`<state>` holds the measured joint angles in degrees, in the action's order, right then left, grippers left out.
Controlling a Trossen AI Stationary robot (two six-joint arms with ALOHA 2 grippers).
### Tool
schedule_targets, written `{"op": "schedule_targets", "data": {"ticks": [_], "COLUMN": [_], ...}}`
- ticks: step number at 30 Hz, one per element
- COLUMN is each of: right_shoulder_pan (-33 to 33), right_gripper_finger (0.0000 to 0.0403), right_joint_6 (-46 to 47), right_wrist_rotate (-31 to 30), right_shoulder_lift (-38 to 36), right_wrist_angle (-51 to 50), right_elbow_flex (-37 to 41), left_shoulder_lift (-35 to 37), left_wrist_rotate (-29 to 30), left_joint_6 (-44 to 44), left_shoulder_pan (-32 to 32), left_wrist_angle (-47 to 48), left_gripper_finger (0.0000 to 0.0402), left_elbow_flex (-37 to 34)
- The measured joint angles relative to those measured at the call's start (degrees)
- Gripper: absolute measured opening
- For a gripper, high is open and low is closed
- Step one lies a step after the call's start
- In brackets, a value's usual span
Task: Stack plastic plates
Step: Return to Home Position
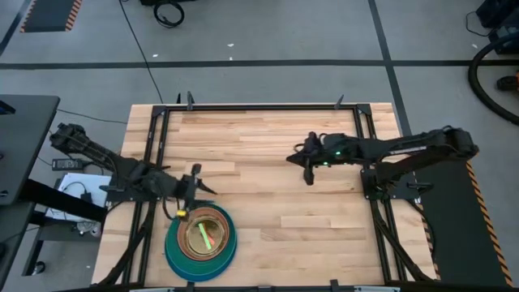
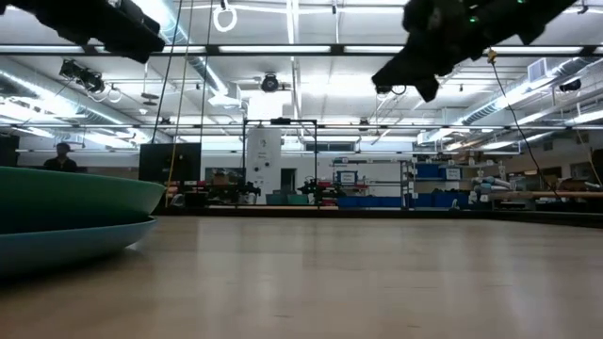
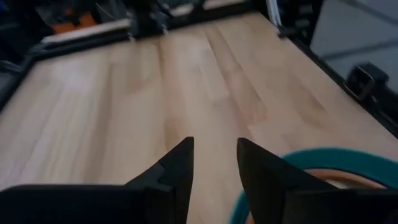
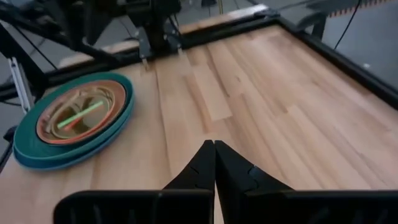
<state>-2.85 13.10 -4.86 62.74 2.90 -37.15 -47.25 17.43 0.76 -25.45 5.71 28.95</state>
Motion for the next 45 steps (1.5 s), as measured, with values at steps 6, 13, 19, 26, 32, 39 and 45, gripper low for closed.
{"op": "schedule_targets", "data": {"ticks": [6, 13, 19, 26, 32, 39, 45], "right_shoulder_pan": [-1.00, -4.22, -7.83, -12.83, -20.79, -27.13, -29.43], "right_gripper_finger": [0.0010, 0.0010, 0.0010, 0.0009, 0.0009, 0.0008, 0.0008], "right_joint_6": [-1.59, -0.72, -0.91, 0.09, 3.69, 5.34, 6.35], "right_wrist_rotate": [0.00, 0.35, 12.51, 21.51, 33.90, 39.48, 39.12], "right_shoulder_lift": [-9.44, -16.61, -18.50, -15.86, -12.93, -6.73, 0.47], "right_wrist_angle": [5.69, 8.53, 16.20, 32.12, 40.47, 46.17, 52.02], "right_elbow_flex": [8.20, 14.51, 19.90, 27.79, 29.77, 29.75, 29.75], "left_shoulder_lift": [10.34, 20.80, 29.97, 37.79, 41.47, 42.12, 42.12], "left_wrist_rotate": [-1.77, -1.77, -1.72, -1.62, -1.77, -4.44, -4.20], "left_joint_6": [1.04, 0.73, -1.58, -1.76, -3.52, -4.05, -3.10], "left_shoulder_pan": [5.00, 8.79, 12.03, 14.98, 17.12, 17.38, 17.38], "left_wrist_angle": [-6.79, -9.02, -9.33, -9.11, -9.04, -9.10, -9.66], "left_gripper_finger": [0.0130, 0.0130, 0.0130, 0.0130, 0.0130, 0.0130, 0.0130], "left_elbow_flex": [-7.91, -15.25, -20.81, -25.00, -27.94, -28.37, -28.50]}}
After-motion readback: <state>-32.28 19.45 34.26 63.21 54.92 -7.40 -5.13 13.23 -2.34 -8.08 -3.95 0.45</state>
